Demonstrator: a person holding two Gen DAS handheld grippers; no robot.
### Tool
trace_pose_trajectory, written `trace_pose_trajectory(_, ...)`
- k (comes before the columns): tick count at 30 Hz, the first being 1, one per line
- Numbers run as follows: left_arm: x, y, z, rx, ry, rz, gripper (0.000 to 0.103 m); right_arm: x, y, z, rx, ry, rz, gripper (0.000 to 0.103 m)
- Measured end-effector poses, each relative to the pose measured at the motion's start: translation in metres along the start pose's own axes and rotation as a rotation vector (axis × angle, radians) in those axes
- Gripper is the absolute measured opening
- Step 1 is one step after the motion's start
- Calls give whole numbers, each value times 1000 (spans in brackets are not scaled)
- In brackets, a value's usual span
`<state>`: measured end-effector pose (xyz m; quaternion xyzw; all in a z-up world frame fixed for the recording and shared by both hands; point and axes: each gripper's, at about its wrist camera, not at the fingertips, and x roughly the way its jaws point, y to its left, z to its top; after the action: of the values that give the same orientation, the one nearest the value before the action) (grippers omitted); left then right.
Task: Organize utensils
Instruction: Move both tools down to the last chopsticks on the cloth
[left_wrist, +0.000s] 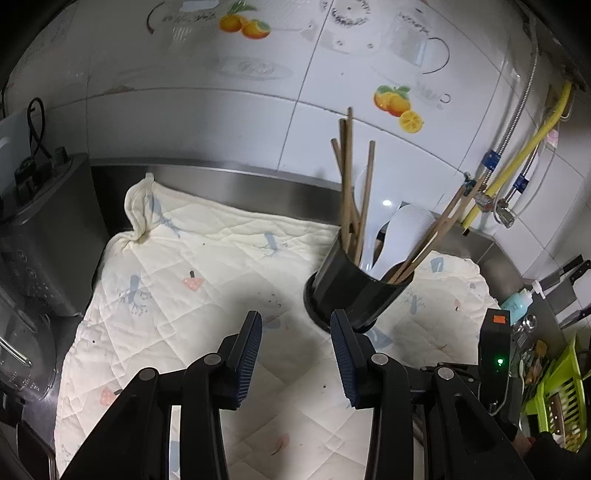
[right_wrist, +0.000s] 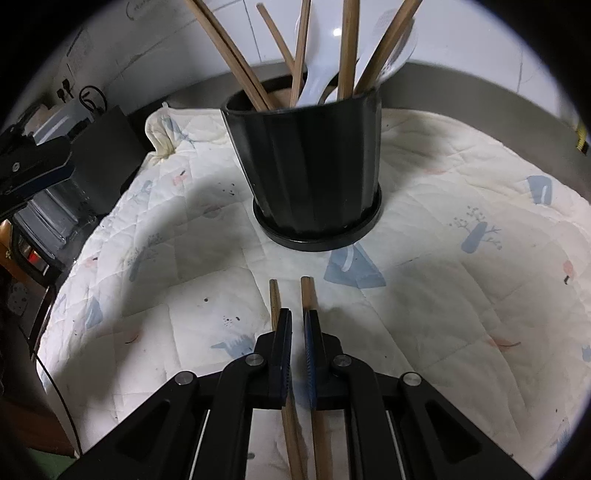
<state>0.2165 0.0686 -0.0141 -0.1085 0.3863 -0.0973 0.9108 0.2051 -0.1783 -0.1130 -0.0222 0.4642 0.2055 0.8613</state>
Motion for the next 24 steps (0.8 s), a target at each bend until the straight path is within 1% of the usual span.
trace_pose_trajectory(2, 2, 2, -1, -3, 5, 1, 42, 4, -1, 1, 0, 9, 3, 9)
trace_pose_trajectory(6, 7, 6, -3, -6, 18, 2, 42, 9, 0, 6, -19, 10, -17, 9)
trace_pose_trajectory(13, 13, 9, -5, -11, 33, 2, 42, 19, -1, 9, -46, 45, -18, 9)
trace_pose_trajectory(18, 17, 9, -9, -13, 46, 0, 42, 24, 4, 11, -64, 46, -25, 10)
trace_pose_trajectory(24, 26, -1, -16, -3, 73, -30, 42, 22, 5, 11, -71, 45, -32, 10)
